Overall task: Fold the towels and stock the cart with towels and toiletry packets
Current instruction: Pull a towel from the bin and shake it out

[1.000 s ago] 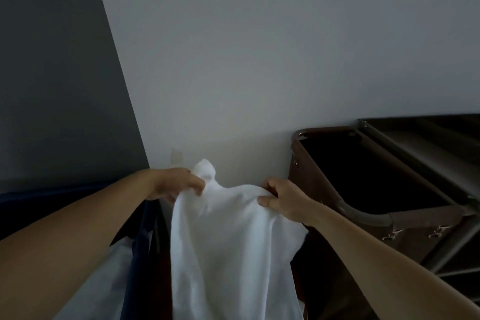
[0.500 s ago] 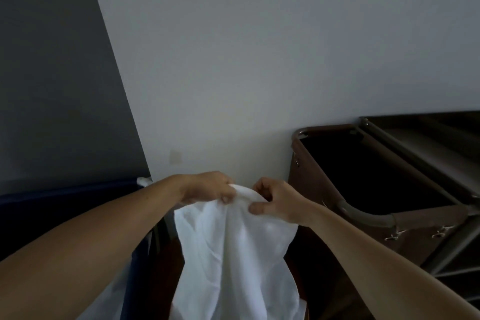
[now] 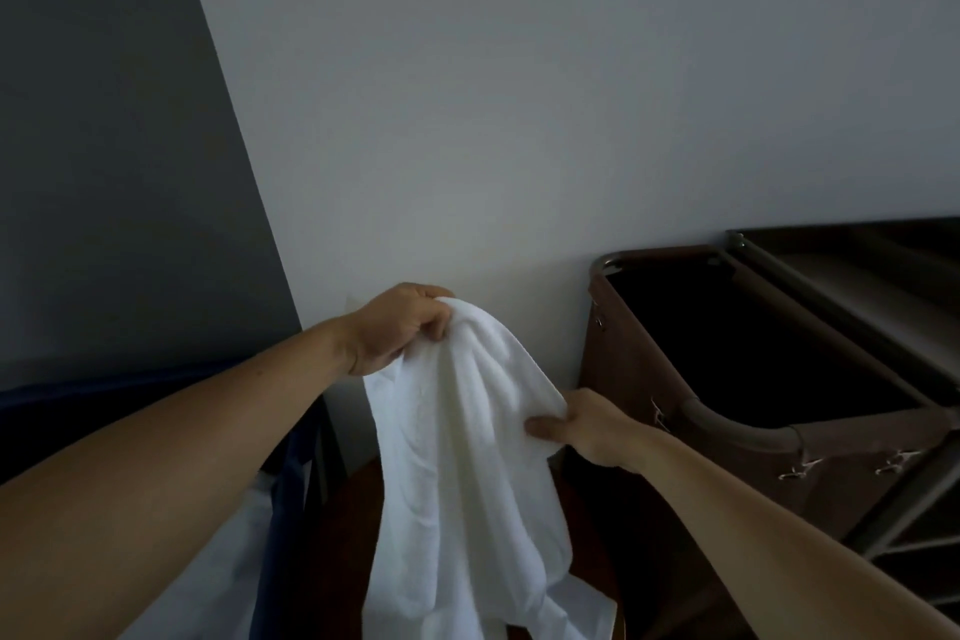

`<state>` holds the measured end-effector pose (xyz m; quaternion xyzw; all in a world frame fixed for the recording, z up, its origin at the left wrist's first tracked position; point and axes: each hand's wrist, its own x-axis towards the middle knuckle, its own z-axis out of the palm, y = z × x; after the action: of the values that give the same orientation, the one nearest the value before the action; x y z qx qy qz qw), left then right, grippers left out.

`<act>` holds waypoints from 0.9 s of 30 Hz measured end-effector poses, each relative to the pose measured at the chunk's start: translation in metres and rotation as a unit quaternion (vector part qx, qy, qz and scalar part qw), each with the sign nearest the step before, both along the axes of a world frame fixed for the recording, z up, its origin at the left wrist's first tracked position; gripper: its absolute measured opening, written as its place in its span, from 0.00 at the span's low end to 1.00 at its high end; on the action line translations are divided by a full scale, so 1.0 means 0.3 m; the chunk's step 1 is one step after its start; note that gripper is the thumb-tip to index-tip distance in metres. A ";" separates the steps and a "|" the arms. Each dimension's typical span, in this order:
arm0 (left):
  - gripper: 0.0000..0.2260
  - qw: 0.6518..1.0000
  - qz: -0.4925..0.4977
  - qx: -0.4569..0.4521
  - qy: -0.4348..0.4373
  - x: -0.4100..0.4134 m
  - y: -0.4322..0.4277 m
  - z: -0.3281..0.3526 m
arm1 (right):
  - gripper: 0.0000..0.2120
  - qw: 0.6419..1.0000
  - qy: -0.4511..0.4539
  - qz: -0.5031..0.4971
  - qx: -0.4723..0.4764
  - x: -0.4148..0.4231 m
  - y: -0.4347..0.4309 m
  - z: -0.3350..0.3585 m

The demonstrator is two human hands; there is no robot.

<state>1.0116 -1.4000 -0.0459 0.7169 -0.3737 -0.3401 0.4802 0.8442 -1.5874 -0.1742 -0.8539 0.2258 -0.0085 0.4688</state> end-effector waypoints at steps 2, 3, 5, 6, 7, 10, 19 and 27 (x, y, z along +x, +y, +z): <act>0.17 0.996 -0.045 0.066 0.026 0.031 0.036 -0.009 | 0.09 0.999 -0.026 -0.029 -0.030 -0.005 -0.018 0.022; 0.17 0.990 -0.075 0.114 0.040 0.054 0.056 -0.020 | 0.10 0.997 -0.045 -0.044 -0.036 -0.008 -0.023 0.038; 0.19 0.969 -0.121 0.198 0.079 0.082 0.085 -0.052 | 0.17 0.995 -0.079 -0.034 -0.060 -0.006 -0.020 0.075; 0.21 0.962 -0.122 0.228 0.087 0.084 0.085 -0.071 | 0.19 0.993 -0.082 -0.009 -0.082 0.002 -0.012 0.093; 0.23 0.959 -0.103 0.252 0.078 0.077 0.073 -0.089 | 0.18 0.991 -0.076 0.021 -0.108 0.013 0.002 0.111; 0.16 0.966 -0.062 0.250 -0.031 0.016 0.010 -0.143 | 0.15 0.975 -0.037 0.104 -0.191 0.071 0.068 0.150; 0.10 0.977 -0.100 0.170 -0.083 -0.075 -0.014 -0.229 | 0.08 0.985 0.005 0.095 -0.142 0.075 0.083 0.183; 0.09 0.997 -0.024 0.069 -0.008 -0.062 -0.030 -0.173 | 0.07 0.996 -0.025 0.077 0.021 0.000 0.025 0.150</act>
<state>0.9931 -1.4090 -0.0978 0.7418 -0.3701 -0.3713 0.4182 0.8441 -1.5799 -0.1291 -0.8585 0.1472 0.0108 0.4911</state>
